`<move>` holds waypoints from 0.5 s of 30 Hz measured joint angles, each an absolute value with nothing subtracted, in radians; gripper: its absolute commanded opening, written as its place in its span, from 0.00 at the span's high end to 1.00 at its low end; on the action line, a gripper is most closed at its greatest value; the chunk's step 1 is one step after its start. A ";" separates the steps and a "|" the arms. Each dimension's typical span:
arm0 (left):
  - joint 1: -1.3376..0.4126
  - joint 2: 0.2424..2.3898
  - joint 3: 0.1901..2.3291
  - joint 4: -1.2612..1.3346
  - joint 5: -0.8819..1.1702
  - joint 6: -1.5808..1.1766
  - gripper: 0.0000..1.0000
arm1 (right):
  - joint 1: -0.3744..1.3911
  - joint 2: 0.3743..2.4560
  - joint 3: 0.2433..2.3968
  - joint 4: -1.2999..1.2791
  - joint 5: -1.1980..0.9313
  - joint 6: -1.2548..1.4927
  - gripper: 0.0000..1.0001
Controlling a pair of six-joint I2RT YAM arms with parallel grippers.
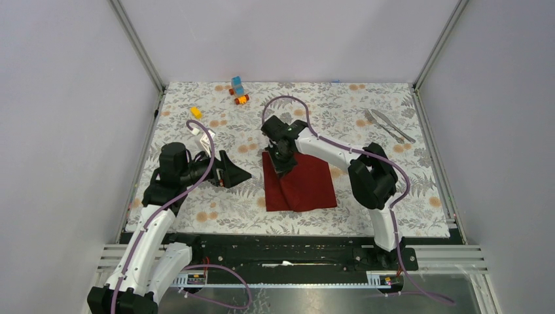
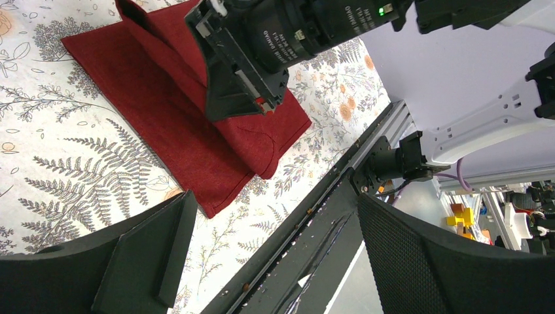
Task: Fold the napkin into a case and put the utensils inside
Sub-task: Fold the rectangle-folded napkin at the center of the board.
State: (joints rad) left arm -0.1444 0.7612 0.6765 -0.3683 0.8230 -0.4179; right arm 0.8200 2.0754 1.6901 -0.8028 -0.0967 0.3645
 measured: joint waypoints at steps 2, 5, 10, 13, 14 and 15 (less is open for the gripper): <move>-0.144 0.761 0.677 -0.368 0.823 -0.418 0.01 | 0.820 2.061 1.691 -0.802 -0.097 0.365 1.00; -0.144 0.761 0.677 -0.368 0.823 -0.418 0.01 | 0.820 2.063 1.691 -0.803 -0.099 0.365 1.00; -0.144 0.761 0.677 -0.368 0.823 -0.418 0.01 | 0.822 2.075 1.691 -0.801 -0.100 0.365 1.00; -0.144 0.761 0.677 -0.368 0.823 -0.418 0.01 | 0.823 2.098 1.694 -0.795 -0.101 0.365 1.00; -0.144 0.761 0.677 -0.368 0.823 -0.418 0.01 | 0.823 2.109 1.695 -0.794 -0.101 0.365 1.00; -0.144 0.761 0.677 -0.368 0.823 -0.418 0.01 | 0.823 2.117 1.697 -0.794 -0.101 0.365 1.00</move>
